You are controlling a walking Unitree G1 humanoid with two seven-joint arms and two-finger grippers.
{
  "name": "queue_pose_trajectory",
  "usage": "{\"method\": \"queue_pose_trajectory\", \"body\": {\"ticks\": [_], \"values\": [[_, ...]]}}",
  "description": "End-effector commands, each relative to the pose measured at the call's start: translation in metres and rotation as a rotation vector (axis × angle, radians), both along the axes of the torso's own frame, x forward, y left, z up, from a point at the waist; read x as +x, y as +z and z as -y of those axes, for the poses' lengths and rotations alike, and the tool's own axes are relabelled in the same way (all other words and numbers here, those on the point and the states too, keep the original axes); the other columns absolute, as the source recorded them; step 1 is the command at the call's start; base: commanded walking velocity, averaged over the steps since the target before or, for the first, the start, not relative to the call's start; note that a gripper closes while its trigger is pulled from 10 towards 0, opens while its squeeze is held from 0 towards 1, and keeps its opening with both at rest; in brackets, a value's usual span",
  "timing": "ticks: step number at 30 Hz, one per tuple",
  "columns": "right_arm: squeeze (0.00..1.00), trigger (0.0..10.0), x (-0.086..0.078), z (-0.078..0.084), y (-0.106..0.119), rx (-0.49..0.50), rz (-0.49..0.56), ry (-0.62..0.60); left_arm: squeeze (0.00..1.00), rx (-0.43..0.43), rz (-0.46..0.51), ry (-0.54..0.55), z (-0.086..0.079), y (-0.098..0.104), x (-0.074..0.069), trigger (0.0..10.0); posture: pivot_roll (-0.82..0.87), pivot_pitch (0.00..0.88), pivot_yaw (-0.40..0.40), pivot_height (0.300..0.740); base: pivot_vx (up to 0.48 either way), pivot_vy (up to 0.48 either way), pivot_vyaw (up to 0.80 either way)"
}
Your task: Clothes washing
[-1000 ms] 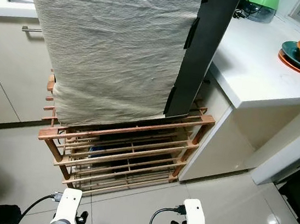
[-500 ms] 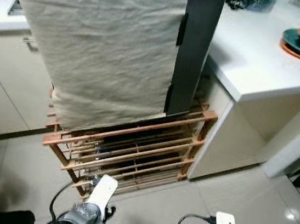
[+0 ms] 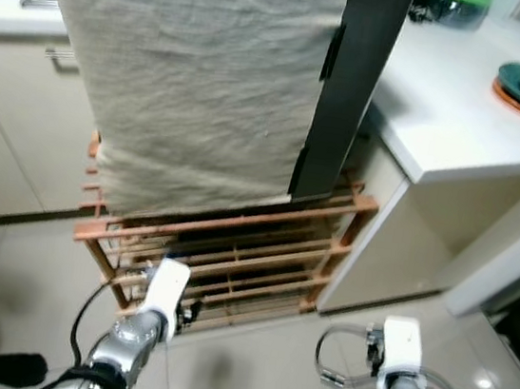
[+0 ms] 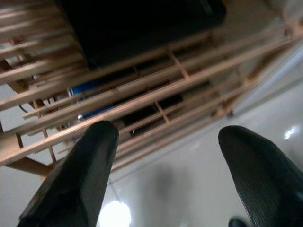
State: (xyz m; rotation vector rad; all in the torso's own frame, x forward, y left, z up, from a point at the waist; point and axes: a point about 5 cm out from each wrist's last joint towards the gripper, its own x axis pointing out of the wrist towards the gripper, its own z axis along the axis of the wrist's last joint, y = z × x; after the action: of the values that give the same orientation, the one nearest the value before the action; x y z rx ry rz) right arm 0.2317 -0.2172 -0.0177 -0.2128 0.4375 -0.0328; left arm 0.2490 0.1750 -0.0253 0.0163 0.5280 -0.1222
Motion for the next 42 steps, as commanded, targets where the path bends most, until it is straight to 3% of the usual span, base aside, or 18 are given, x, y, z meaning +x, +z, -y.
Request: {"method": "queue_pose_trajectory", "body": {"ticks": [1,8,9,10,13,19,30,36,42], "values": [[1.00,10.0,0.001,0.000,0.008,0.013,0.043,0.047,1.00,-0.003,0.031,0.030,-0.007,0.003,-0.004,10.0,-0.11,0.000,-0.089,0.740,0.000,0.000,0.00],[1.00,10.0,-0.001,-0.002,0.033,0.041,0.139,0.136,1.00,0.106,0.161,-0.016,-0.004,0.024,-0.014,10.0,-0.07,0.000,-0.112,0.740,0.000,0.000,0.00],[1.00,10.0,-0.002,-0.002,0.042,0.067,0.166,0.141,1.00,0.097,0.232,-0.011,0.000,0.034,-0.015,10.0,-0.06,0.000,-0.111,0.740,0.000,0.000,0.00],[1.00,10.0,-0.002,-0.002,0.042,0.067,0.166,0.141,1.00,0.097,0.232,-0.011,0.000,0.034,-0.015,10.0,-0.06,0.000,-0.111,0.740,0.000,0.000,0.00],[1.00,10.0,-0.009,-0.008,0.065,0.126,0.223,0.175,1.00,0.081,0.339,0.005,0.006,0.065,-0.014,10.0,-0.06,0.000,-0.101,0.740,0.000,0.000,0.00],[1.00,10.0,-0.022,-0.025,0.084,0.192,0.275,0.201,1.00,0.038,0.358,-0.072,0.020,0.086,-0.006,10.0,-0.07,0.000,-0.061,0.740,0.000,0.000,0.00],[1.00,10.0,-0.039,-0.032,0.092,0.206,0.280,0.165,1.00,-0.013,0.379,-0.132,0.022,0.103,-0.005,10.0,-0.09,0.000,-0.013,0.740,0.000,0.000,0.00],[1.00,10.0,-0.039,-0.033,0.097,0.213,0.280,0.179,1.00,-0.002,0.360,-0.130,0.023,0.104,-0.007,10.0,-0.09,0.000,-0.020,0.740,0.000,0.000,0.00],[1.00,10.0,-0.028,-0.034,0.101,0.189,0.289,0.221,1.00,-0.012,0.357,-0.122,0.021,0.105,-0.008,10.0,-0.06,0.000,-0.050,0.740,0.000,0.000,0.00]]}}
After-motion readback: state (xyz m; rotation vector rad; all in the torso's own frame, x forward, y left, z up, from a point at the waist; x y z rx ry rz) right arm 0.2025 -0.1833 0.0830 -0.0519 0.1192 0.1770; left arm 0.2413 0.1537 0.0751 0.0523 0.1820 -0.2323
